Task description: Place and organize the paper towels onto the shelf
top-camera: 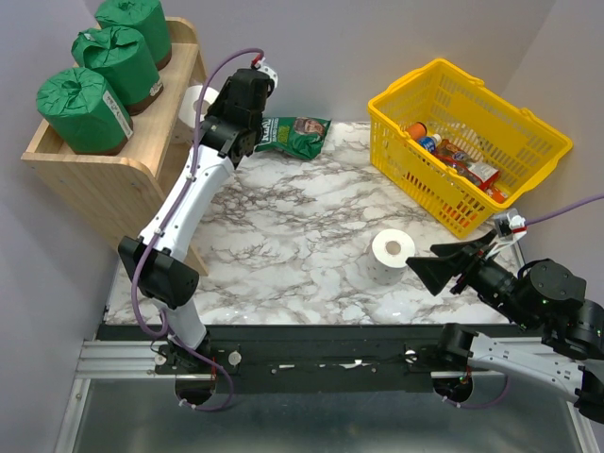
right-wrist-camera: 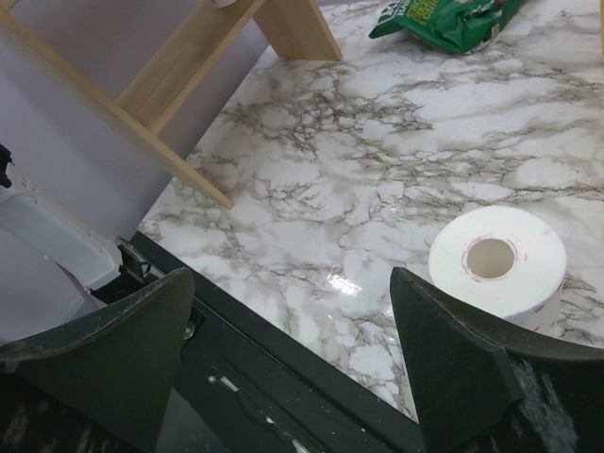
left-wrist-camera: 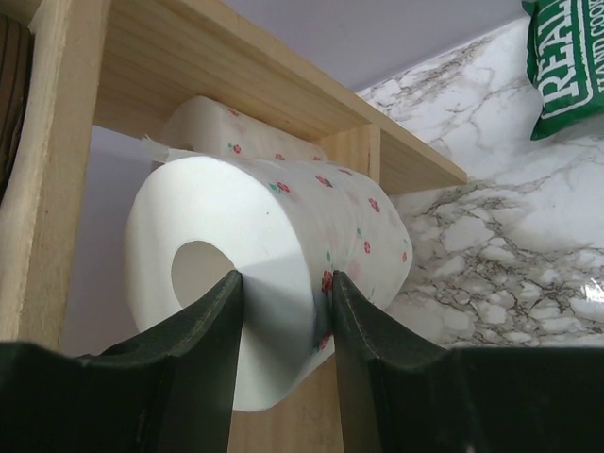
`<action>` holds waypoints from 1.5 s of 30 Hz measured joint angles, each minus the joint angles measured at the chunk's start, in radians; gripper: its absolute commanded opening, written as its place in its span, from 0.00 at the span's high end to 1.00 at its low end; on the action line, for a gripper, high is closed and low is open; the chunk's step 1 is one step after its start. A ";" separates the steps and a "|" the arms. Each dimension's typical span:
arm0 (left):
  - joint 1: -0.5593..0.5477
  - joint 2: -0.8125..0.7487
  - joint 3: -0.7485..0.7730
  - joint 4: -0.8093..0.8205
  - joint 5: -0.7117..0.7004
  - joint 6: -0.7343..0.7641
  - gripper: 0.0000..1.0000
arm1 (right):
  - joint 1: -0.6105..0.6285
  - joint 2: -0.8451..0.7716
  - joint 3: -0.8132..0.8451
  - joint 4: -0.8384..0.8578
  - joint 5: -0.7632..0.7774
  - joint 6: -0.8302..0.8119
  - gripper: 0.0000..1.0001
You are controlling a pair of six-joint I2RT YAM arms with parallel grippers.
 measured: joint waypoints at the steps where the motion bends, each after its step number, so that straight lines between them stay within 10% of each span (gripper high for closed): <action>1: -0.006 0.000 0.000 -0.010 0.000 -0.002 0.57 | 0.000 0.001 0.000 0.000 0.000 0.000 0.07; 22: -0.018 -0.092 -0.159 -0.153 -0.111 -0.105 0.56 | 0.000 -0.006 0.000 0.000 -0.008 0.001 0.07; 35: 0.025 -0.090 -0.164 -0.106 -0.227 -0.049 0.30 | 0.000 -0.013 0.000 0.000 -0.007 0.000 0.07; 45: -0.073 -0.090 -0.159 -0.106 -0.177 -0.046 0.59 | 0.000 -0.023 0.000 0.001 -0.008 0.000 0.07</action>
